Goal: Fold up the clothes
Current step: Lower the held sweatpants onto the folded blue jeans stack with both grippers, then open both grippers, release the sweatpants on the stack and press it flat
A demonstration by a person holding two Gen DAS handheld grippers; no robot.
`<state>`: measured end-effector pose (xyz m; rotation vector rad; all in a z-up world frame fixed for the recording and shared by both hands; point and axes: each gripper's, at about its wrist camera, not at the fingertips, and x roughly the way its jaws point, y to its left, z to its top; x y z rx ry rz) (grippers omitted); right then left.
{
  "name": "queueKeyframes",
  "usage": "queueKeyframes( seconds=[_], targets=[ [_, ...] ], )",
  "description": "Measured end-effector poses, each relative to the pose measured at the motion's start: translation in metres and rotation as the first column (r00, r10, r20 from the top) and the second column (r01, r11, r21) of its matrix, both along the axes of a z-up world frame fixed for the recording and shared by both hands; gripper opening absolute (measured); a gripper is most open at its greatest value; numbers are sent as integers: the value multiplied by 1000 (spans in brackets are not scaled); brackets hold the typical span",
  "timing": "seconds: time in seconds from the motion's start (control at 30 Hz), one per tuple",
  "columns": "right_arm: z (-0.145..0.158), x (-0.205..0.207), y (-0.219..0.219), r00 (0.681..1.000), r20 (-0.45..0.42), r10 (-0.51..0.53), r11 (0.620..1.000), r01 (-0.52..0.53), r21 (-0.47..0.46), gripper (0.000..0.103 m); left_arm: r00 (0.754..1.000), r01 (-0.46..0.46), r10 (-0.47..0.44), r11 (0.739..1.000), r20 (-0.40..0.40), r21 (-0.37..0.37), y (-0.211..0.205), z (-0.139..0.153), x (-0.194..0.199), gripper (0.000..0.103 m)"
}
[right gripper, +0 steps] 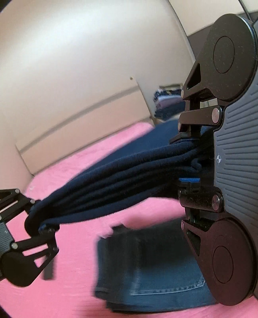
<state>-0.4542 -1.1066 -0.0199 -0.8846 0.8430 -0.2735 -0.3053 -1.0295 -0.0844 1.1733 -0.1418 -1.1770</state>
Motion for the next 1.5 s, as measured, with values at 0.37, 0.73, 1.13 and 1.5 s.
queueKeyframes(
  seconds=[0.37, 0.73, 1.13, 1.5],
  targets=[
    [-105, -59, 29, 987, -153, 49, 997, -39, 69, 39, 997, 57, -69, 965, 38, 256, 21, -171, -24, 27],
    [-79, -53, 51, 992, -120, -37, 987, 55, 154, 25, 996, 94, -93, 968, -18, 233, 26, -137, -20, 21],
    [-97, -61, 66, 980, -192, -57, 978, 94, 187, 61, 996, 86, -78, 959, -41, 269, 33, -157, -24, 26],
    [-17, -36, -15, 915, 61, -398, 687, 254, 681, 30, 934, -9, 47, 994, -355, 108, 38, -82, -17, 32]
  ],
)
